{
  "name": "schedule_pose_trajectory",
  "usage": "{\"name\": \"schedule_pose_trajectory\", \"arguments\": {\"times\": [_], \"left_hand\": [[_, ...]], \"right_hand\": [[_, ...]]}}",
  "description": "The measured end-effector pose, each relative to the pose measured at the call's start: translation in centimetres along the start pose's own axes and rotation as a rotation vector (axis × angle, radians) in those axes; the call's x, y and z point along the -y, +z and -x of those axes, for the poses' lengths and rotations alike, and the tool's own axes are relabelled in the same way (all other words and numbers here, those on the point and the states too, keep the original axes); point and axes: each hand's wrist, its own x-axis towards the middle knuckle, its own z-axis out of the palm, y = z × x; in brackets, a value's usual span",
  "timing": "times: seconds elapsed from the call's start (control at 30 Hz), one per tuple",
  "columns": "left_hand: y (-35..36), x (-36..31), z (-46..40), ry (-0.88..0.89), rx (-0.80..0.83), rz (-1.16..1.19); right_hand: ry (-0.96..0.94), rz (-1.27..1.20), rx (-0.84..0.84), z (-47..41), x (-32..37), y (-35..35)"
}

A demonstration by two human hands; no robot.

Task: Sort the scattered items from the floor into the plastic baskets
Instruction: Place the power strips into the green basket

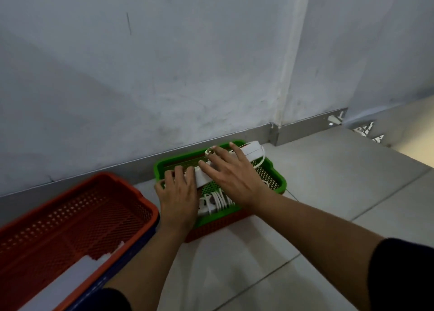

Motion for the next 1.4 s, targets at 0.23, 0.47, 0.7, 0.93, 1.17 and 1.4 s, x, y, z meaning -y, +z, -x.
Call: {"name": "schedule_pose_trajectory", "arguments": {"times": [0.23,0.47,0.7,0.93,1.17,1.4], "left_hand": [[5.8,0.6,-1.3,-0.075,0.103,0.013],[9.8,0.0,-1.6,-0.237,0.540,0.244],[8.0,-0.5,-1.4,-0.193,0.611,0.228],[2.2,-7.6,-2.2,0.150,0.444,0.237],[-4.5,-19.9,-1.1,0.498,0.313,0.280],[-7.0,-28.9,4.7,0.803,0.400,0.293]], "right_hand": [[0.355,-0.305,0.180,-0.9,0.7,6.5],[0.428,-0.549,0.581,0.5,0.7,10.4],[0.348,-0.469,0.631,1.5,0.5,8.0],[0.131,-0.094,0.616,7.2,-7.8,-0.5],[0.267,0.043,0.592,16.8,-16.4,-10.1],[0.609,-0.175,0.626,31.2,-16.4,-9.7]]}}
